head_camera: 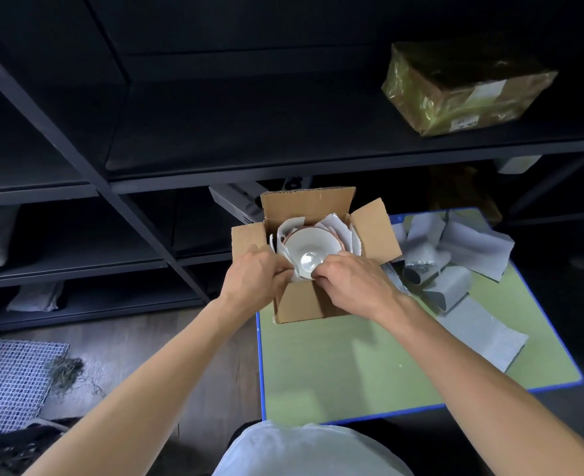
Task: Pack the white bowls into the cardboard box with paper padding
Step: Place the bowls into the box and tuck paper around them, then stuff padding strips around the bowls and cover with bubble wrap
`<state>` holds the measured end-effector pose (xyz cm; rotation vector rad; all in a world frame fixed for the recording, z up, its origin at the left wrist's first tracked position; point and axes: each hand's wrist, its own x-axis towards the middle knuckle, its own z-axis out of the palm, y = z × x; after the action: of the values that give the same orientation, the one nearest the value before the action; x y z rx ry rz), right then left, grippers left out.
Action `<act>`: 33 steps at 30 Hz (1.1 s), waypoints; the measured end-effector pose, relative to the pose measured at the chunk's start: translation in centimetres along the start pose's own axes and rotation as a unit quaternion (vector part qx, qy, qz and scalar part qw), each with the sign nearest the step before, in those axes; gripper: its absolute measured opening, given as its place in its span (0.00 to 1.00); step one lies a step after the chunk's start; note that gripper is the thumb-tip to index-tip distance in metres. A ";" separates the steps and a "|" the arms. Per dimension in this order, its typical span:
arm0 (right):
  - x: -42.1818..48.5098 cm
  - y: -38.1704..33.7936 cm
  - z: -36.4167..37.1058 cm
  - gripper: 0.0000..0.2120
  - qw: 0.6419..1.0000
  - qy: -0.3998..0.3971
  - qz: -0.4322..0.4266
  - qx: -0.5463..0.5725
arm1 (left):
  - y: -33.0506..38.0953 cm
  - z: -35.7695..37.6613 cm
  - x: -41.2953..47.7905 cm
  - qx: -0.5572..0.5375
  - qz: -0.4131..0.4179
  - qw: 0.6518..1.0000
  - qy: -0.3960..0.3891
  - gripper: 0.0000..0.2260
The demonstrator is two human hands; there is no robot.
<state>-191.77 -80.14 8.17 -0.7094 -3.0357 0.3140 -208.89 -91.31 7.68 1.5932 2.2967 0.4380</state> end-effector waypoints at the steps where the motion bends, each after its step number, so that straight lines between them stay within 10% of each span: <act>1: -0.1 0.2 -0.2 0.13 1.000 -0.001 0.002 0.000 | 0.1 -0.1 -0.3 -0.016 0.002 1.000 0.009 0.09; 21: -8.4 7.0 -2.9 0.10 0.995 0.040 0.068 0.055 | 12.2 4.0 -1.1 -0.066 0.103 0.992 0.025 0.09; 33: -16.5 16.9 1.0 0.15 0.972 -0.066 0.215 0.061 | 19.4 10.5 2.4 -0.040 0.136 0.989 -0.044 0.10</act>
<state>-169.66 -72.76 4.47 -1.3854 -2.9159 0.5667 -188.86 -81.82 6.10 1.8542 1.9800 0.5059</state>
